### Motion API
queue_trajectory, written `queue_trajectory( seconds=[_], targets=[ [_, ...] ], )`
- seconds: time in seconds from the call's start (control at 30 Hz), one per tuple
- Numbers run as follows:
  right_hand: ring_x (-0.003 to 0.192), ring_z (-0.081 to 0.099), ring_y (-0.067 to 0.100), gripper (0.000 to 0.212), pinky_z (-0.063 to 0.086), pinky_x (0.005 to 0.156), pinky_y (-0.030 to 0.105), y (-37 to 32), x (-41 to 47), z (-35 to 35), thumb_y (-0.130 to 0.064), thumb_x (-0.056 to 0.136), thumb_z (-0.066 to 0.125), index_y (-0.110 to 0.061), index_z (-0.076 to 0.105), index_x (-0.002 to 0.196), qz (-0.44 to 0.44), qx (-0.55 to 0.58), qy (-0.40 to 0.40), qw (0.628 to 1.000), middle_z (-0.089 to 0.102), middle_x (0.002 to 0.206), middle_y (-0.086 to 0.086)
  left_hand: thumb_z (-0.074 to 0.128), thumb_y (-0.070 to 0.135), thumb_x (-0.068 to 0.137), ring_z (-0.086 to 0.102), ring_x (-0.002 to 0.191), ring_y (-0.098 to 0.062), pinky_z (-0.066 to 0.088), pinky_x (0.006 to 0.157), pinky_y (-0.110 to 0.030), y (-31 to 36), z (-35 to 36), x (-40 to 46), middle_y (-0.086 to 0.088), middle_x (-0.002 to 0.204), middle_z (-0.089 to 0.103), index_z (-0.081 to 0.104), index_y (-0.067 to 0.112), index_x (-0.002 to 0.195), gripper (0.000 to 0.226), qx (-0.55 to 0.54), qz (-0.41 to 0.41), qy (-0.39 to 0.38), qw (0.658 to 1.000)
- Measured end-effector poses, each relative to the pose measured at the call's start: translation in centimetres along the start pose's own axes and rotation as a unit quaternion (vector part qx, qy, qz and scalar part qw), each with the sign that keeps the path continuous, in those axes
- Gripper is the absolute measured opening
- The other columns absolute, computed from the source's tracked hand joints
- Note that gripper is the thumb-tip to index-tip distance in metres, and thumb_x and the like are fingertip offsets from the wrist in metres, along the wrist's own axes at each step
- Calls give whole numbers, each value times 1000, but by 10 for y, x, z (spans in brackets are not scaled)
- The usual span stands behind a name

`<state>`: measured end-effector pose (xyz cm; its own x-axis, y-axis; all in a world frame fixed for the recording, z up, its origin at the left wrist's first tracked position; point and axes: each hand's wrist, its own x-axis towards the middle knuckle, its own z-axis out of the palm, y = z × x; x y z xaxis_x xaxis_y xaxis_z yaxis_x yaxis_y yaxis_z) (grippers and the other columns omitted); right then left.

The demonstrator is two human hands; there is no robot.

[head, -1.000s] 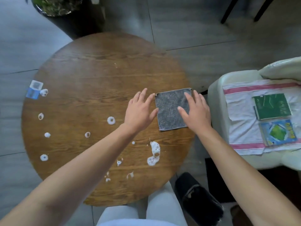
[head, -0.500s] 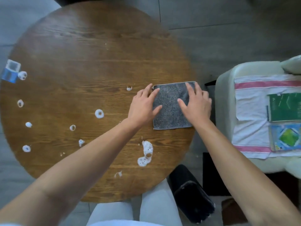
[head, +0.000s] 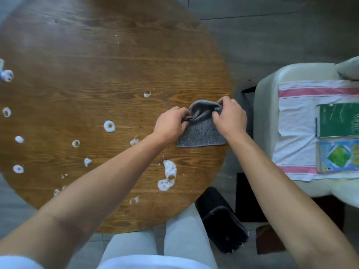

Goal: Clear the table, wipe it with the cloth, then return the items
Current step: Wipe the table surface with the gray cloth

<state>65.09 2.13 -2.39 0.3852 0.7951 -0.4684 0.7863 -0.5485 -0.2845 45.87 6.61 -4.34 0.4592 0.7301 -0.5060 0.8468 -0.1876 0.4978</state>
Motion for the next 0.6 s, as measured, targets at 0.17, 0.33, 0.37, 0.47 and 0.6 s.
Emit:
queue_trajectory(
  seconds=[0.17,0.33,0.37,0.47,0.6],
  targets=[
    [105,64,30,27,45,85,37,-8,-17,-18,-37,94,64,-20,69,114,-4,35,30,999,67,112,5,69,27,94,61,95,-20,51,88,-40,-2,-4,-15,6,95,59,72,25,114,20,-107,0,58,993],
    [93,62,21,19,48,81,36,-16,-42,-47,-42,91,67,-24,73,95,-35,140,55,988,65,95,-1,68,32,93,64,97,-15,53,92,-45,-5,-37,-54,8,101,70,72,29,107,15,-241,17,85,967],
    [89,60,17,14,44,78,33,-19,-47,-53,-41,90,69,-27,72,91,-46,161,56,984,61,91,-5,67,32,92,65,97,-15,54,92,-45,-6,-45,-64,10,101,72,72,30,105,14,-262,17,91,961],
    [82,55,8,9,42,75,28,-34,-67,-69,-34,87,70,-28,64,83,-76,235,63,967,56,85,-12,69,25,93,69,101,-16,55,95,-43,-8,-67,-89,8,102,74,72,25,103,11,-337,16,108,935],
    [74,54,5,12,46,71,30,-75,-99,-75,-26,91,69,-17,61,88,-87,346,35,933,60,77,-13,69,12,92,68,92,-6,53,86,-26,-12,-99,-123,10,97,74,70,28,98,17,-432,14,148,889]
  ],
)
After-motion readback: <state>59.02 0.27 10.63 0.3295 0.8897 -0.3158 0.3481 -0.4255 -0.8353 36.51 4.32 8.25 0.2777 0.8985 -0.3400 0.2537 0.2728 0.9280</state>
